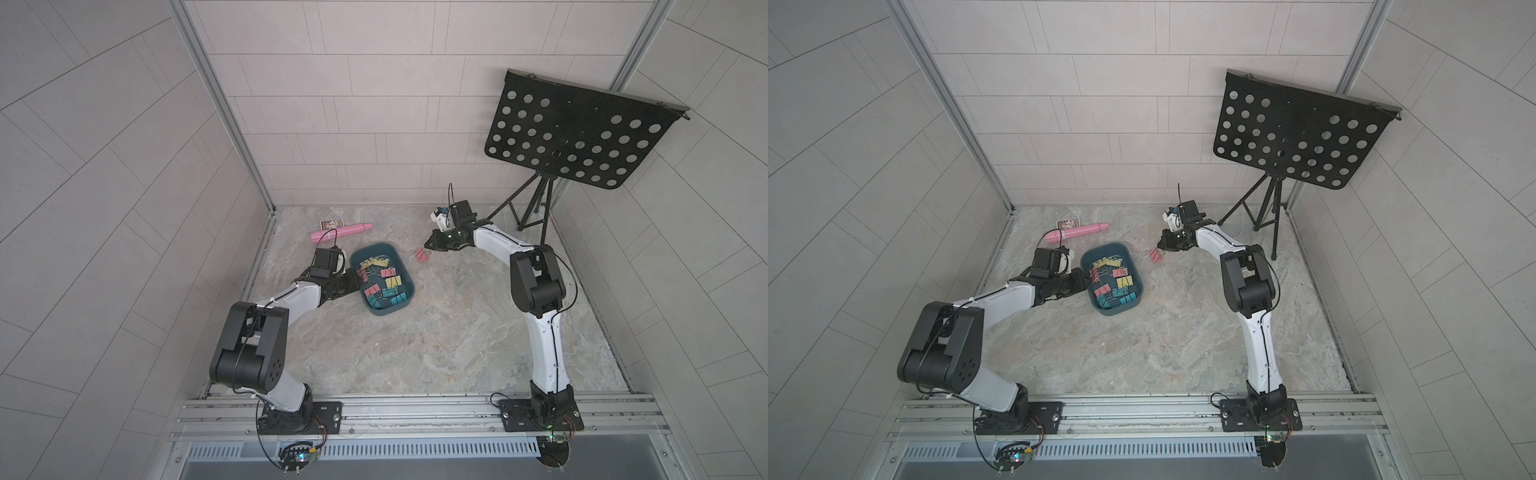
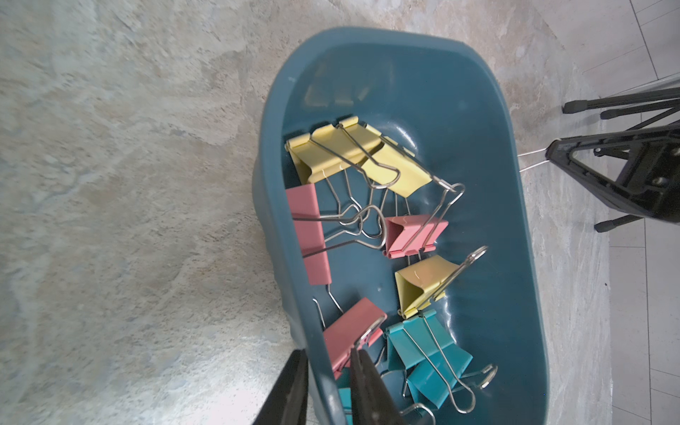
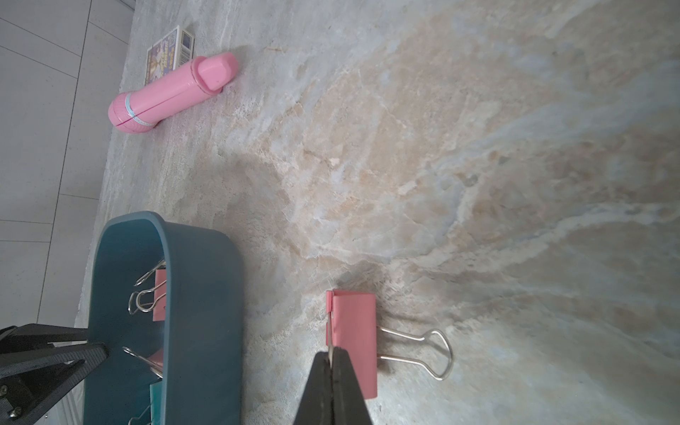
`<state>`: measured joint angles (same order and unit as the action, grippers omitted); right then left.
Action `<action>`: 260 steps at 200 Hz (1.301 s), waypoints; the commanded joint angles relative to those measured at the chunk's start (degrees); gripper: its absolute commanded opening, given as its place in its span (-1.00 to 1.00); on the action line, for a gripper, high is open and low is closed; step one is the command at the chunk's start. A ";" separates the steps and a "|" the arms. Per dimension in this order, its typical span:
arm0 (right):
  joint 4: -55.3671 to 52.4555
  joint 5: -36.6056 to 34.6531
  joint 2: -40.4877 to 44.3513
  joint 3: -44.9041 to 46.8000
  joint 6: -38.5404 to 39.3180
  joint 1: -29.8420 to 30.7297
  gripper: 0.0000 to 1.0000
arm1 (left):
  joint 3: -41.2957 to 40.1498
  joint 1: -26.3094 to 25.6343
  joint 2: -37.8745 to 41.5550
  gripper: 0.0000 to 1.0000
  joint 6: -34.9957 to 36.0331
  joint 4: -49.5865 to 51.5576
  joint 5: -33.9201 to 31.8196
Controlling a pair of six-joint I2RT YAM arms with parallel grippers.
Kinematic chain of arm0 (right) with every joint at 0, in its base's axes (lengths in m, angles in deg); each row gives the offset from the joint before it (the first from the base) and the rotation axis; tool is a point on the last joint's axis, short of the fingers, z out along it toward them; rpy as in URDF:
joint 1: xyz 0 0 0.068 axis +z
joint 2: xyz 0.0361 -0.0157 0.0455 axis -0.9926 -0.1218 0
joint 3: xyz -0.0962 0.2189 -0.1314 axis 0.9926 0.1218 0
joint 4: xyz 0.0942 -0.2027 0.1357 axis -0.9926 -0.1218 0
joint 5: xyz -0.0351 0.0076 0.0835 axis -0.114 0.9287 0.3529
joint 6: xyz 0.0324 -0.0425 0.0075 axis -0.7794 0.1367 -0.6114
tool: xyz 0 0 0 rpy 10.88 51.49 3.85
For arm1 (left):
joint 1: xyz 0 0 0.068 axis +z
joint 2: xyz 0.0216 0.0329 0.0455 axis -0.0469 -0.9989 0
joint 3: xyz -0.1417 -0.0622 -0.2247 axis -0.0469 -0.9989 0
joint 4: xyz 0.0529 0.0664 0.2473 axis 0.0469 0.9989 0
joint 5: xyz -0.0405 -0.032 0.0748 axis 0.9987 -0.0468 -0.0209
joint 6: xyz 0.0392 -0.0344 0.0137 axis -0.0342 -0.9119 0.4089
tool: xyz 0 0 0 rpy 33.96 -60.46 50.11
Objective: Take out the binder clips from the storage box
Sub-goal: Place the binder clip at the center of the board, then pick up the binder clip from the storage box.
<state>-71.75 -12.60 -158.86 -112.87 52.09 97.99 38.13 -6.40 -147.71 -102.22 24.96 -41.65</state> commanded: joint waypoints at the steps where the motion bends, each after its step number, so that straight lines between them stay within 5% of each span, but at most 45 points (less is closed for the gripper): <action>1: -0.69 -0.45 -1.18 -0.76 0.65 0.13 -0.86 | 0.71 -0.20 -1.14 -0.43 1.13 2.77 -0.72; 85: -0.77 -1.31 3.52 1.28 1.38 -0.21 -0.18 | 0.67 -0.27 -1.19 -0.43 0.90 3.05 -0.89; 154: -7.76 -6.01 14.21 0.06 11.74 5.79 -0.15 | 0.71 -0.30 -0.64 -0.45 1.22 3.69 -1.44; 207: -16.16 -11.24 10.91 -6.19 21.35 17.53 -0.20 | 0.86 -0.31 -0.70 -0.46 1.17 3.86 -0.99; 260: -19.65 -14.27 5.91 -9.65 24.29 20.63 -0.24 | 0.79 -0.36 -0.50 -0.46 0.99 3.84 -0.65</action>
<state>-87.58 -23.15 -151.14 -121.57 73.69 119.01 38.24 -6.51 -147.82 -102.24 25.57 -41.63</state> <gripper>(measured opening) 0.383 0.271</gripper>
